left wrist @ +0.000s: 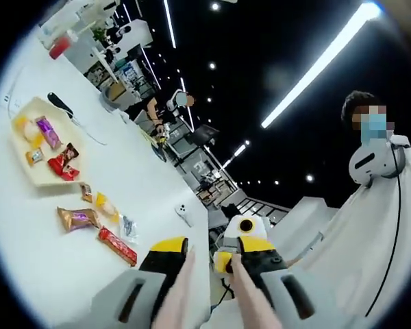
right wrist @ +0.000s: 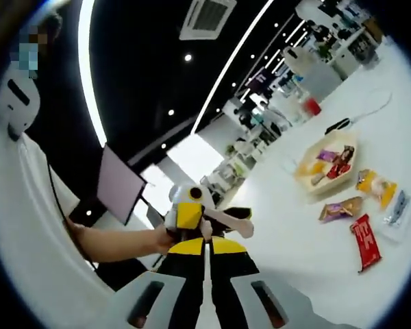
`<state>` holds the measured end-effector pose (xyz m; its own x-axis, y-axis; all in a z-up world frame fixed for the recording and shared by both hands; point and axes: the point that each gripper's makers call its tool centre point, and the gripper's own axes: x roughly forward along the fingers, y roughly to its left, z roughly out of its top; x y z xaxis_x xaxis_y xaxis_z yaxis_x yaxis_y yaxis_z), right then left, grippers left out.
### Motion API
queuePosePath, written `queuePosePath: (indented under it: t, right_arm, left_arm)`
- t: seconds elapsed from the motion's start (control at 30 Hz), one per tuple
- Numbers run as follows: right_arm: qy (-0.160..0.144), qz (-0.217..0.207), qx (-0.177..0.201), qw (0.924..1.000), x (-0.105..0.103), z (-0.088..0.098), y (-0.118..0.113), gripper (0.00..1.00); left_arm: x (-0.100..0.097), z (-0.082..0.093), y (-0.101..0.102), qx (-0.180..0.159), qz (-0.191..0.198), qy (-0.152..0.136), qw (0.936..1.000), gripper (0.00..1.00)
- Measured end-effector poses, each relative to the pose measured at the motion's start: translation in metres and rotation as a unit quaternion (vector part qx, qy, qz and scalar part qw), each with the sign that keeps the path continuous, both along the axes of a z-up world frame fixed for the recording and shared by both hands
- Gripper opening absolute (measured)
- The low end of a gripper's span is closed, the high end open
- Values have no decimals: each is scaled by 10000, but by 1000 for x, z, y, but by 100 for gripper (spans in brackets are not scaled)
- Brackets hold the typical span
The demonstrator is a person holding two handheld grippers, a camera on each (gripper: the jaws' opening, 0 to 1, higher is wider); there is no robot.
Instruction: Place the target food into the container with the food tongs after gripping and lifting it, then release it inside without dropping or visibly crushing the food.
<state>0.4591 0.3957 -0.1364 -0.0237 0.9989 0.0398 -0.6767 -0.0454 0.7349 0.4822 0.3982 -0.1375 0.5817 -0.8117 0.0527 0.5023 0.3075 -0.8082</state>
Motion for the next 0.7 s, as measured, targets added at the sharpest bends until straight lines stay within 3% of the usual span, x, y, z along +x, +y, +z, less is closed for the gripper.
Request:
queuePosePath:
  t: [0.13, 0.17, 0.23, 0.37, 0.43, 0.57, 0.7]
  right_arm:
    - [11, -4, -10, 10000, 0, -1, 0, 0]
    - [295, 29, 78, 9995, 0, 2, 0, 0]
    - [430, 24, 90, 9990, 3, 1, -1, 0]
    - [405, 20, 136, 9991, 3, 3, -1, 0]
    - [73, -45, 131, 9999, 3, 3, -1, 1]
    - [-2, -56, 128, 9999, 5, 2, -2, 0]
    - [-66, 68, 1, 10000, 1, -6, 0, 0]
  left_arm:
    - [0, 1, 0, 76, 43, -119, 9999, 27]
    - [0, 2, 0, 87, 34, -157, 9998, 27]
    - [-1, 2, -1, 103, -13, -142, 9998, 27]
    - [-3, 0, -2, 123, -69, -120, 9998, 27]
    - [-2, -1, -2, 130, -47, -92, 9999, 27]
    - [0, 0, -4, 81, -8, 3, 10000, 27]
    - [8, 7, -3, 67, 188, -240, 9995, 25]
